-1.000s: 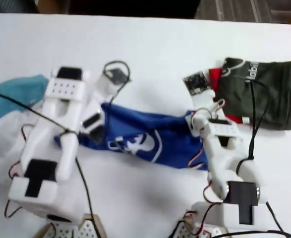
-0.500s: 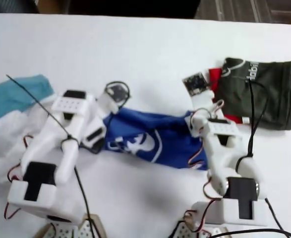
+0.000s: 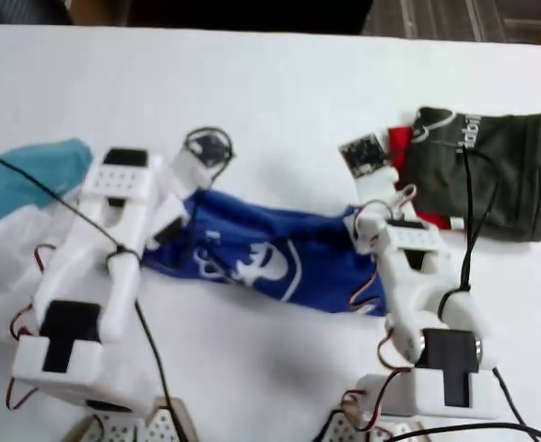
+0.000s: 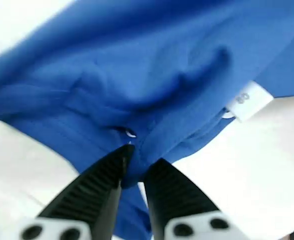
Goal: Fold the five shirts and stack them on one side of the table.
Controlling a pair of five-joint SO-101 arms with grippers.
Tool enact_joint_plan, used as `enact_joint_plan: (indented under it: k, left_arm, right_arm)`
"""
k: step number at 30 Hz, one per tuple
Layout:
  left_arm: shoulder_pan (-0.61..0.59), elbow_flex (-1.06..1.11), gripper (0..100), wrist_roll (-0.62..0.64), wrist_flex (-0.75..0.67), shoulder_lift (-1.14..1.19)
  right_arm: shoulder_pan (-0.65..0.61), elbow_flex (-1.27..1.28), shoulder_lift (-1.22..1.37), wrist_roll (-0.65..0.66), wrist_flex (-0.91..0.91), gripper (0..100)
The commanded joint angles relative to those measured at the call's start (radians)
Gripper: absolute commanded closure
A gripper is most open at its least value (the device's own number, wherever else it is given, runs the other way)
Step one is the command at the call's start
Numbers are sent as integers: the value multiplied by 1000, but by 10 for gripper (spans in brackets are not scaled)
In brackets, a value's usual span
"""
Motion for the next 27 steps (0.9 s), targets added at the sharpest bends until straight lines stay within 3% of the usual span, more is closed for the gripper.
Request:
enact_joint_plan:
  k: [1, 9, 13, 22, 27]
  left_arm:
    - [-2, -171, 975, 32, 94, -63]
    - [-2, -631, 975, 49, 417, -63]
    - [-15, -776, 975, 103, 439, -87]
    - [-38, -763, 975, 115, 439, -331]
    - [-71, -704, 975, 110, 437, -393]
  right_arm:
    - [-7, -46, -21, -9, 10, 978]
    - [-4, -411, -409, 0, 539, 978]
    - [-4, -586, -519, 0, 679, 978]
    - [-5, -778, -634, 2, 825, 978]
    - [-7, -664, -618, 2, 816, 978]
